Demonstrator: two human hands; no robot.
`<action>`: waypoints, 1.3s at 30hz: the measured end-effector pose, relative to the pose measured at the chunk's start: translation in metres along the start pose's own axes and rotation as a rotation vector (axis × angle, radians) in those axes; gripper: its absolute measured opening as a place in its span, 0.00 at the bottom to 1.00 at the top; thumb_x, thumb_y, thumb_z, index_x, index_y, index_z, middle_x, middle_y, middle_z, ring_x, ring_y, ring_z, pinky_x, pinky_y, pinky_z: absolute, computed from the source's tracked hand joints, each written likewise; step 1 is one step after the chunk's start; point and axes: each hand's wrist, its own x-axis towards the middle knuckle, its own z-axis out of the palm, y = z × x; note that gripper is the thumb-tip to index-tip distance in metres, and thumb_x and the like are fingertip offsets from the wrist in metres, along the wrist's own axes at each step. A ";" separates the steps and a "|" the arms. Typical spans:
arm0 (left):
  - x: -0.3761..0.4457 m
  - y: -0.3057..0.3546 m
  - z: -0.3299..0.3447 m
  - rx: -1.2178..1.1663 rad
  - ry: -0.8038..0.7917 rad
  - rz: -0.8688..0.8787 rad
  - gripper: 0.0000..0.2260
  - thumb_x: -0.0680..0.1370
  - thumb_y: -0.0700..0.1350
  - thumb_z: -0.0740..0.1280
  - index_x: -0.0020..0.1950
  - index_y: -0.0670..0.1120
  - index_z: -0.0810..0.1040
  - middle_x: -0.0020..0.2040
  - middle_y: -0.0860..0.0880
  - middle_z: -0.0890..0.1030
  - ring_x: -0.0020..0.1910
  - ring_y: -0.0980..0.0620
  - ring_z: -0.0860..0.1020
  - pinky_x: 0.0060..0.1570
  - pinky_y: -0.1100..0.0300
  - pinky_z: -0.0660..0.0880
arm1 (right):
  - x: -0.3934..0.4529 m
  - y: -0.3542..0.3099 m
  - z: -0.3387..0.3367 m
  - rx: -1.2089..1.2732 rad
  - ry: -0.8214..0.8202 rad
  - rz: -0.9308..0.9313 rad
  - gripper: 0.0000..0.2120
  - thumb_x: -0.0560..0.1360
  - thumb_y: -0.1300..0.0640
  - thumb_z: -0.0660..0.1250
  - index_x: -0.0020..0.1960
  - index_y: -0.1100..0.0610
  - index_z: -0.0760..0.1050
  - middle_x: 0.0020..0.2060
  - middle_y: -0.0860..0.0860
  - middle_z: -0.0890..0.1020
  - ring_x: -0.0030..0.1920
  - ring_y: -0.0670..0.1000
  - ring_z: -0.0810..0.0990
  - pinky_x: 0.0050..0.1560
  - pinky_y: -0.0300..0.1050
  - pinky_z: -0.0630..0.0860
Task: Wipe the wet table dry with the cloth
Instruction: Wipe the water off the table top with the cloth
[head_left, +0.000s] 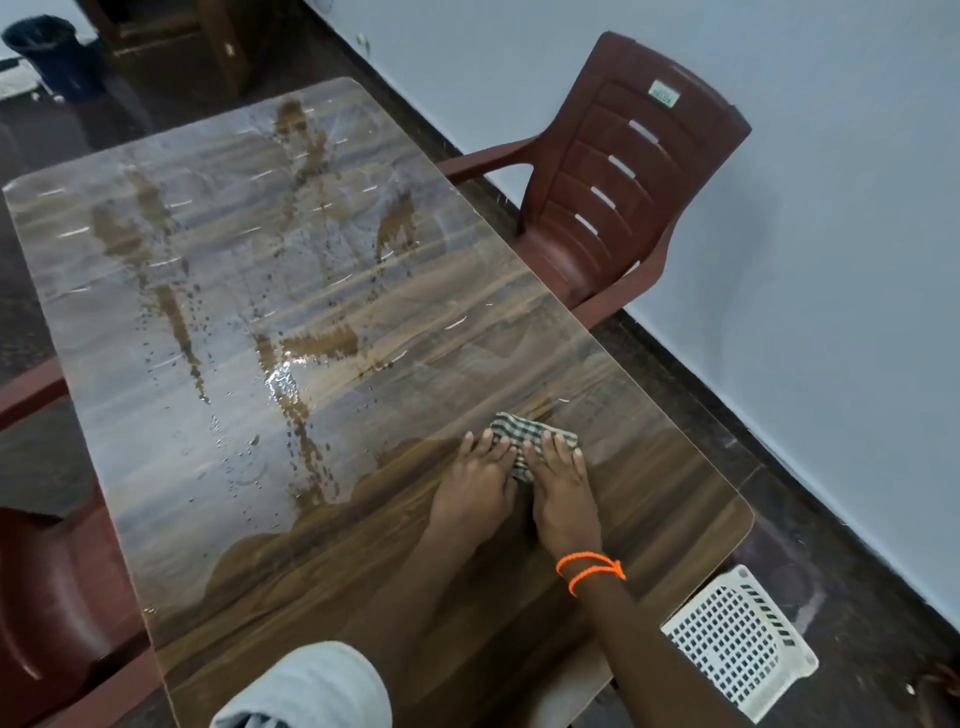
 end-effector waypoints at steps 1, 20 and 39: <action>0.005 -0.007 -0.003 0.002 0.003 -0.013 0.21 0.76 0.47 0.61 0.68 0.43 0.75 0.68 0.45 0.76 0.72 0.45 0.67 0.75 0.48 0.54 | 0.010 -0.005 0.003 0.004 0.000 -0.003 0.25 0.74 0.58 0.54 0.70 0.53 0.70 0.72 0.56 0.68 0.74 0.56 0.61 0.74 0.52 0.50; -0.045 0.020 0.016 -0.063 -0.077 0.096 0.27 0.71 0.49 0.61 0.70 0.43 0.73 0.71 0.45 0.72 0.75 0.45 0.62 0.76 0.49 0.52 | -0.065 0.012 -0.004 0.008 0.042 -0.087 0.25 0.76 0.58 0.54 0.73 0.51 0.65 0.74 0.53 0.64 0.75 0.52 0.57 0.73 0.56 0.55; 0.036 -0.014 -0.006 -0.059 -0.006 -0.066 0.24 0.73 0.45 0.62 0.69 0.43 0.75 0.70 0.45 0.73 0.74 0.45 0.64 0.75 0.55 0.46 | 0.038 -0.009 0.007 0.063 0.060 -0.031 0.24 0.75 0.60 0.56 0.71 0.53 0.69 0.72 0.55 0.67 0.75 0.54 0.58 0.73 0.53 0.52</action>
